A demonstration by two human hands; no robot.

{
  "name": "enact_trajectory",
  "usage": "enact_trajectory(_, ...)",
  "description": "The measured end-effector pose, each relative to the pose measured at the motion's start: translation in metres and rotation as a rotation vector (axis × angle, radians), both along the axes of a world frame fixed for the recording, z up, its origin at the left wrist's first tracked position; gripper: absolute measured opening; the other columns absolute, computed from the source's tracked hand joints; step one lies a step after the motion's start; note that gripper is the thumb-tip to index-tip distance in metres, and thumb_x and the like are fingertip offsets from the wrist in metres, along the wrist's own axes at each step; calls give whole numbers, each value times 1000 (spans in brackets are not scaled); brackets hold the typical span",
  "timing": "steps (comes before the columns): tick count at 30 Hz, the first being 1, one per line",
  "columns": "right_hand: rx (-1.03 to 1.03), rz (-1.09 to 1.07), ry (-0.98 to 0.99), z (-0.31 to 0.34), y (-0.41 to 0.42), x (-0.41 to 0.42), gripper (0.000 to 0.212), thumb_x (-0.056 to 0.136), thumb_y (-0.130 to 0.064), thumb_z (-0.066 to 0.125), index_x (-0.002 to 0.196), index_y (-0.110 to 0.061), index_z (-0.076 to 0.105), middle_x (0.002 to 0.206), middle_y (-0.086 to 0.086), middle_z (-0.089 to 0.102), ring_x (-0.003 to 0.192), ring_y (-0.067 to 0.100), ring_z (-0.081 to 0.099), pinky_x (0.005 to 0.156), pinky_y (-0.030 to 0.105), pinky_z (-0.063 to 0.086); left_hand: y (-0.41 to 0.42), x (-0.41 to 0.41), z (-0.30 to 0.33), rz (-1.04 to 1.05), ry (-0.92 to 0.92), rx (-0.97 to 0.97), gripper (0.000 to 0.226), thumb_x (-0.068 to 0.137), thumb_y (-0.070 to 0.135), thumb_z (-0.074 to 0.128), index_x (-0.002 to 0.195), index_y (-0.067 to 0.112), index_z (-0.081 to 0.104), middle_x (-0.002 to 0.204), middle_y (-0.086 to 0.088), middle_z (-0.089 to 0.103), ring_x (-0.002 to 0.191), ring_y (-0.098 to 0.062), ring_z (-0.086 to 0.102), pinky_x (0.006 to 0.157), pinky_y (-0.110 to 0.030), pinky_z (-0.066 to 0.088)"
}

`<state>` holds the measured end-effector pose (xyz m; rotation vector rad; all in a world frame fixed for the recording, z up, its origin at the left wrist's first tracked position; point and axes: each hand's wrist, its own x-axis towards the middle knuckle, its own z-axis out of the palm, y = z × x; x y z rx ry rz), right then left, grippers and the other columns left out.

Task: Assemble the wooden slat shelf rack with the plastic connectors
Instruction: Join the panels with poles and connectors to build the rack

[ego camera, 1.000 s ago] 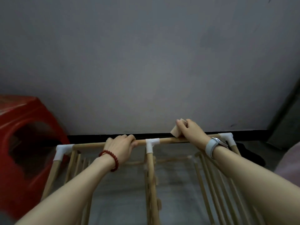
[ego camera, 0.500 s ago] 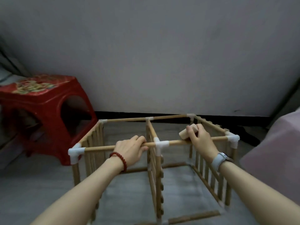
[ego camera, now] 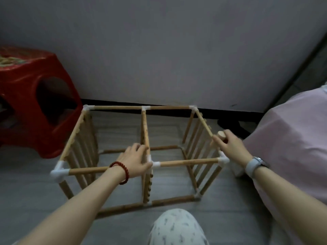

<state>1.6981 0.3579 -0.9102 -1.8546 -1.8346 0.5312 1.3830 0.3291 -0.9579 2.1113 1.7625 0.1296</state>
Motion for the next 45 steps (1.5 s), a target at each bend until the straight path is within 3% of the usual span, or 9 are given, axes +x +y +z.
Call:
enact_trajectory(3, 193, -150, -152, 51, 13, 21, 35, 94, -41, 49, 102, -8, 44, 93, 10, 62, 87, 34, 59, 68, 38, 42, 9, 39, -10, 17, 53, 46, 66, 95, 54, 33, 150, 26, 11, 158, 0, 1, 145, -20, -2, 116, -46, 9)
enact_trajectory(6, 518, -322, 84, 66, 18, 37, 45, 91, -49, 50, 109, -8, 41, 100, 13, 63, 91, 34, 58, 76, 38, 44, 18, 64, -28, 96, 89, 6, 60, 97, 50, 21, 150, 24, 13, 158, 0, -5, 144, -21, -16, 116, -47, 0)
enact_trajectory(8, 498, -355, 124, 21, 3, 41, 56, 87, -61, 44, 101, -8, 43, 92, 13, 63, 80, 30, 58, 76, 42, 48, 23, 68, -31, 135, 90, 29, 57, 98, 47, 20, 149, 24, 18, 159, 0, -2, 143, -20, -17, 116, -46, 1)
enact_trajectory(12, -81, -258, -202, -54, -24, 35, 32, 94, -45, 43, 95, -13, 36, 89, 8, 62, 78, 32, 59, 68, 39, 47, 21, 70, -33, 118, 80, 50, 54, 98, 45, 21, 148, 25, 21, 159, 1, -2, 143, -19, -18, 117, -43, 8)
enact_trajectory(18, 484, -299, 158, -3, 2, 38, 27, 92, -29, 57, 90, -5, 44, 74, 5, 55, 65, 25, 51, 57, 28, 33, 28, 70, -37, 159, 58, 99, 53, 97, 45, 24, 147, 27, 23, 158, 2, 4, 144, -17, -15, 116, -43, 16)
enact_trajectory(23, -2, -180, -159, -43, -12, 41, 26, 95, -42, 44, 94, -16, 40, 78, 2, 58, 70, 24, 57, 59, 33, 43, 27, 71, -38, 133, 105, 98, 52, 97, 42, 22, 147, 29, 21, 159, 1, 2, 144, -19, -15, 117, -45, 9)
enact_trajectory(28, 540, -302, 243, 12, 0, 38, 28, 96, -32, 47, 101, -5, 42, 73, -6, 49, 62, 12, 49, 61, 27, 32, 29, 72, -36, 126, 149, 66, 50, 98, 41, 21, 147, 31, 22, 159, 1, 1, 144, -19, -15, 116, -47, 7)
enact_trajectory(33, -41, -233, -74, -60, -19, 28, 25, 97, -43, 38, 96, -18, 37, 78, 1, 59, 67, 21, 59, 63, 37, 50, 28, 72, -29, 31, 181, -59, 51, 100, 44, 18, 149, 30, 14, 158, 0, -10, 142, -23, -21, 116, -53, 3)
enact_trajectory(45, -132, 409, -323, 27, -5, -110, 29, 95, -50, 41, 98, -21, 42, 93, -2, 57, 81, 17, 55, 69, 34, 45, 8, -35, 27, -9, 305, 71, 51, 98, 45, 30, 146, 28, 23, 155, 5, 18, 143, -16, 14, 115, -42, 16)
